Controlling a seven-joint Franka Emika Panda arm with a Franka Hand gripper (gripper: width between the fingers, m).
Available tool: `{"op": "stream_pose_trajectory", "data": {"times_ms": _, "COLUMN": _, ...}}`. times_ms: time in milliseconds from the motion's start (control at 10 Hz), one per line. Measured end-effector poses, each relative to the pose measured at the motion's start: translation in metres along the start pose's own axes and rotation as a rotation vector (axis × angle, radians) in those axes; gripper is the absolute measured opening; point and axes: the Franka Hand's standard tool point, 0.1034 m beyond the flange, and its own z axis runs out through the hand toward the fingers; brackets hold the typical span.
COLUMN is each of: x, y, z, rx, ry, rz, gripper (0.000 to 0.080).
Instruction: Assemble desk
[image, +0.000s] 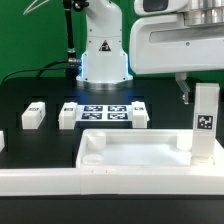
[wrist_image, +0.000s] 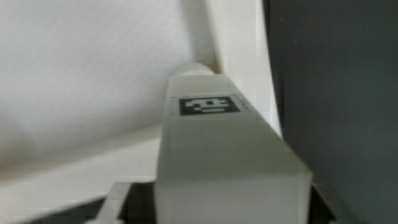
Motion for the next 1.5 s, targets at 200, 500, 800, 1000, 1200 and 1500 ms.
{"op": "stream_pose_trajectory", "data": {"times_ms": 200, "x": -0.0003, "y": 0.0008, "z": 0.0008, "rx": 0.008, "ry": -0.001, "rz": 0.334, "gripper": 0.0295}}
{"op": "stream_pose_trajectory", "data": {"times_ms": 500, "x": -0.0015, "y": 0.0062, "z": 0.0019, "rx": 0.072, "ry": -0.009, "rz": 0.808, "gripper": 0.0295}}
{"op": "stream_pose_trajectory", "data": {"times_ms": 800, "x": -0.0022, "y": 0.0058, "z": 0.0023, "rx": 0.073, "ry": -0.013, "rz": 0.809, "gripper": 0.0295}}
{"op": "stream_pose_trajectory", "data": {"times_ms": 1000, "x": -0.0039, "y": 0.0037, "z": 0.0018, "rx": 0.024, "ry": -0.011, "rz": 0.444, "gripper": 0.054}}
{"op": "stream_pose_trajectory", "data": {"times_ms": 1200, "x": -0.0049, "y": 0.0, "z": -0.0021, "rx": 0.047, "ry": 0.012, "rz": 0.296, "gripper": 0.0643}}
{"op": "stream_pose_trajectory", "data": {"times_ms": 1500, "x": -0.0048, "y": 0.0006, "z": -0.0002, "rx": 0.025, "ry": 0.025, "rz": 0.0, "gripper": 0.0648}}
